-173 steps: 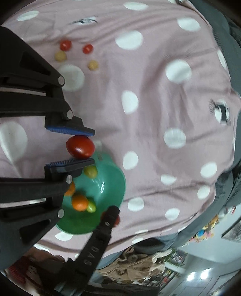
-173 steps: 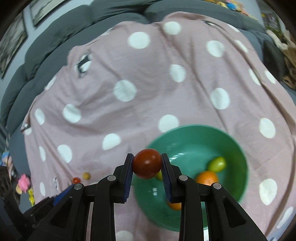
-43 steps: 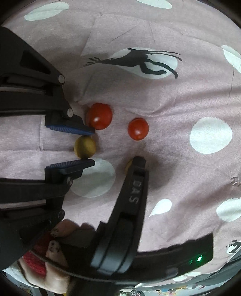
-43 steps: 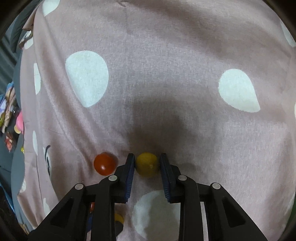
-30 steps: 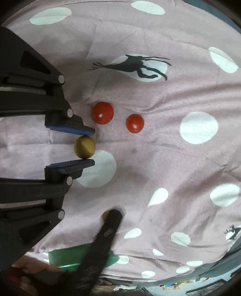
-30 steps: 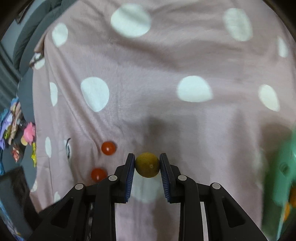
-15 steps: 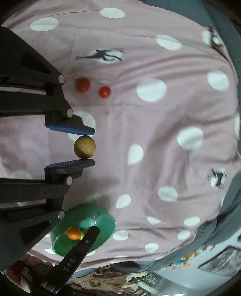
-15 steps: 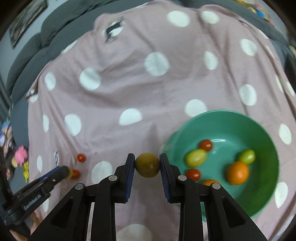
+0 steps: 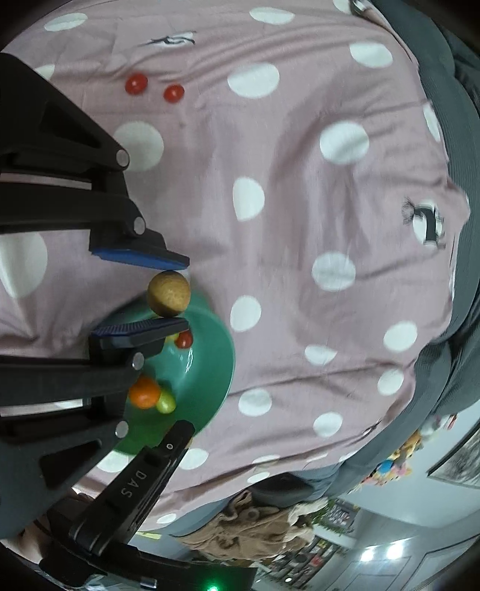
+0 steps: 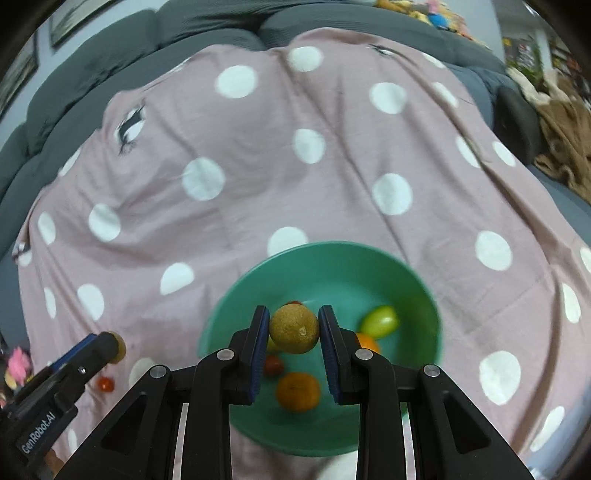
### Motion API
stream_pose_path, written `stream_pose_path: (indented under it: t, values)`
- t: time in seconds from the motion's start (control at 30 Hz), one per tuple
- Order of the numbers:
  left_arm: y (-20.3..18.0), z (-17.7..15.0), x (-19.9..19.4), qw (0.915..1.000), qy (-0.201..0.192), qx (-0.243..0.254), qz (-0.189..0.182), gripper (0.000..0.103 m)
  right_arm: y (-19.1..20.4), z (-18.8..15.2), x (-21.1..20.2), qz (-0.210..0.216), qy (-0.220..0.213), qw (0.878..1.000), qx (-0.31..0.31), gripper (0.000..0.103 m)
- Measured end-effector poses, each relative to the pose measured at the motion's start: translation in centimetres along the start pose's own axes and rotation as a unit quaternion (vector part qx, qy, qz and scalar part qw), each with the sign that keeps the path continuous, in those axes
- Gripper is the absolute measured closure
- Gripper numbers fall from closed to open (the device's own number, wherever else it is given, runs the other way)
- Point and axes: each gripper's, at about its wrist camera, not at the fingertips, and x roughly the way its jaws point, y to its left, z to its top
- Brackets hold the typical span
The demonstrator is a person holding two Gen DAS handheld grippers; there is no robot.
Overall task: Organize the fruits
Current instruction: 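Carry the yellow fruits in both grippers over the green bowl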
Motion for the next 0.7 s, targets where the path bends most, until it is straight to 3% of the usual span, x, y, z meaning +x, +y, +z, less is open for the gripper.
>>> stream_pose_path:
  t: [0.13,0.7]
  values:
    - [-1.8,-0.1,1.1,0.9998,0.01,0.013,-0.009,0.077,-1.9,0.0,-0.2,-0.014,-0.001,1.0,0.016,0.074]
    - [-6.4,-1.2,6.6,0.9959,0.071,0.05,-0.023,0.077,-5.8,-0.4,1.4,-0.007,0.029,0.997,0.068,0.074]
